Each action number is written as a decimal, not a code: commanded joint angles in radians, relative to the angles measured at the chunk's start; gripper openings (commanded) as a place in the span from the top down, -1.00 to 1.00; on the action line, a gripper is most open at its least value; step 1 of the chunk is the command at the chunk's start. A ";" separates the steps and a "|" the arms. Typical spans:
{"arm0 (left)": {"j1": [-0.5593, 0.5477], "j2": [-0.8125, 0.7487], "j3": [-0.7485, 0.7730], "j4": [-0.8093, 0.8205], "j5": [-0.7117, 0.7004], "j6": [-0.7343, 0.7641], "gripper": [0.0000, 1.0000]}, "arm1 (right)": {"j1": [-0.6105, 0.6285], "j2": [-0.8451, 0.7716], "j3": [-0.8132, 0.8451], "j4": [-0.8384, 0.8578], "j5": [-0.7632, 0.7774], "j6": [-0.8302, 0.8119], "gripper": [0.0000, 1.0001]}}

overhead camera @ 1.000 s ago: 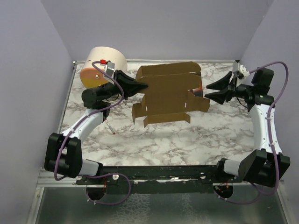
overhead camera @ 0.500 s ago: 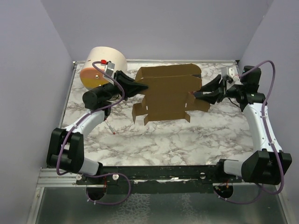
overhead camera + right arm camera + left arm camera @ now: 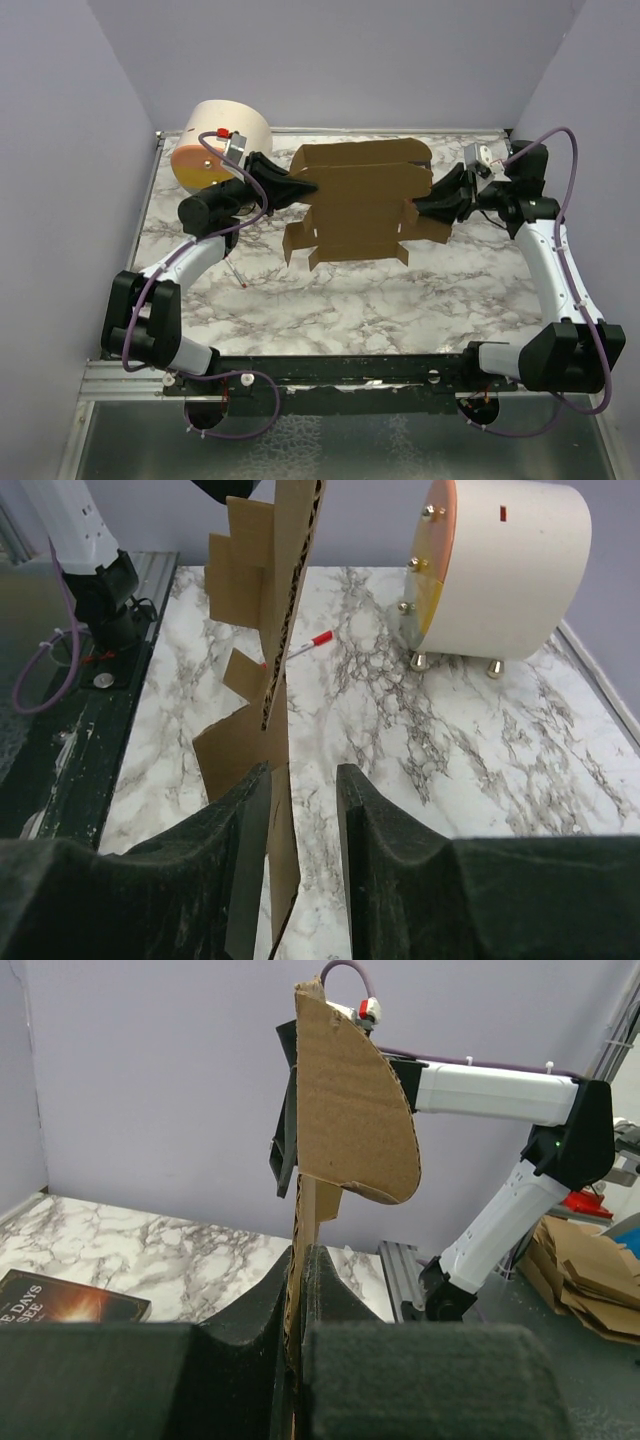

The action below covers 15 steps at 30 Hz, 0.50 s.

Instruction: Fold the paper box

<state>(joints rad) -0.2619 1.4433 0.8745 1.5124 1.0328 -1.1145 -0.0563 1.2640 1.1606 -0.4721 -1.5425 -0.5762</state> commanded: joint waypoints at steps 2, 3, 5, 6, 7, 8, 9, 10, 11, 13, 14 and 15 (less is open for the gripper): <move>-0.004 0.011 0.012 0.091 0.010 -0.029 1.00 | 0.036 -0.022 -0.020 0.078 -0.071 0.071 0.31; -0.008 0.013 0.014 0.092 0.010 -0.030 1.00 | 0.041 -0.019 -0.020 0.089 -0.071 0.090 0.29; -0.012 0.015 0.015 0.095 0.009 -0.030 1.00 | 0.049 -0.014 -0.021 0.114 -0.077 0.123 0.25; -0.013 0.016 0.015 0.096 0.008 -0.030 1.00 | 0.052 -0.013 -0.022 0.125 -0.078 0.140 0.22; -0.014 0.017 0.015 0.096 0.007 -0.029 1.00 | 0.055 -0.013 -0.024 0.138 -0.084 0.156 0.21; -0.015 0.018 0.015 0.095 0.006 -0.030 1.00 | 0.056 -0.014 -0.028 0.151 -0.091 0.171 0.20; -0.015 0.018 0.014 0.096 0.007 -0.029 1.00 | 0.057 -0.015 -0.032 0.163 -0.096 0.184 0.19; -0.015 0.020 0.014 0.098 0.006 -0.027 1.00 | 0.059 -0.019 -0.037 0.174 -0.099 0.195 0.19; -0.015 0.021 0.014 0.097 0.004 -0.026 1.00 | 0.061 -0.021 -0.042 0.183 -0.101 0.205 0.18; -0.016 0.026 0.016 0.100 0.002 -0.027 1.00 | 0.066 -0.026 -0.053 0.206 -0.101 0.229 0.18; -0.016 0.028 0.018 0.103 0.001 -0.029 1.00 | 0.069 -0.026 -0.059 0.222 -0.100 0.242 0.18; -0.018 0.029 0.020 0.107 0.000 -0.032 1.00 | 0.072 -0.026 -0.066 0.237 -0.097 0.256 0.18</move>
<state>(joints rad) -0.2707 1.4628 0.8745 1.5261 1.0328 -1.1343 0.0013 1.2621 1.1229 -0.3241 -1.5433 -0.4015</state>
